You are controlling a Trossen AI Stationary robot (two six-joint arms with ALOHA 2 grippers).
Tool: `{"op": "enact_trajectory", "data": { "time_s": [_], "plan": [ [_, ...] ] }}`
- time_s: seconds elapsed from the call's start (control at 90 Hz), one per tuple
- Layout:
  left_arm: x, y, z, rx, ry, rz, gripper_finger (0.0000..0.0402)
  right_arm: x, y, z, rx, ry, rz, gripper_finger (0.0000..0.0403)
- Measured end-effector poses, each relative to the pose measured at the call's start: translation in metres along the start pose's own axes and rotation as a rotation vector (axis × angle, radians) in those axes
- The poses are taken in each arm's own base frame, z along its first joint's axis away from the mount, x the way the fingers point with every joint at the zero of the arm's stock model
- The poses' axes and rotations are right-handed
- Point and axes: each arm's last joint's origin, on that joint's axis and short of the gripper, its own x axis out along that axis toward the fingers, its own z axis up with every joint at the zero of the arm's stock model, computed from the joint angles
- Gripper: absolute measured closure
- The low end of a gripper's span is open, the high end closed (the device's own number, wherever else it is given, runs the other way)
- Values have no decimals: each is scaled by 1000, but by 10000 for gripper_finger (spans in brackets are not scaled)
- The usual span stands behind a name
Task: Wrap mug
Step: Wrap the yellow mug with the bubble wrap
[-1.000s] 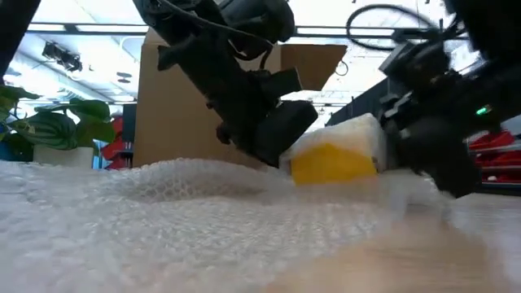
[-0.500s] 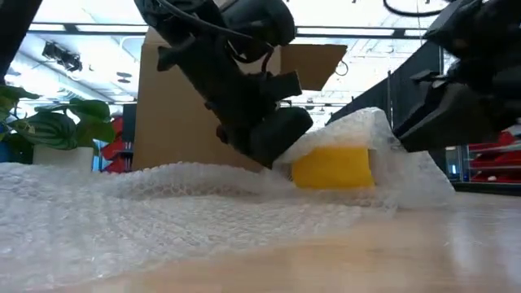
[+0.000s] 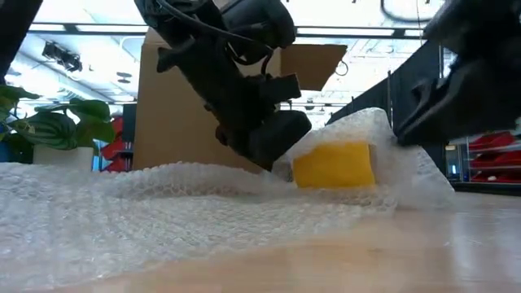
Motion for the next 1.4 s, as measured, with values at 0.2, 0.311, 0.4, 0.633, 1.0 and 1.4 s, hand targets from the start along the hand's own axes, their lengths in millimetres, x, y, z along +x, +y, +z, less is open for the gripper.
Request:
{"op": "enact_trajectory", "data": {
  "time_s": [0.2,0.311,0.4,0.633,1.0,1.4],
  "plan": [
    [0,-2,1,2,-6,-42,302,25,-9,-6,-41,-19,-137,328],
    [0,-4,3,24,-20,-93,302,40,-15,-5,-100,0,-224,328],
    [0,-3,1,39,-14,-94,303,52,-18,-4,-141,14,-258,329],
    [-1,-3,-4,61,41,-68,303,54,-10,1,-186,-11,-253,329],
    [-4,-6,-6,113,63,-80,302,25,13,0,-229,-11,-171,328],
    [-4,-5,-7,124,66,-66,302,-8,23,-5,-148,42,-109,328]
  ]
}}
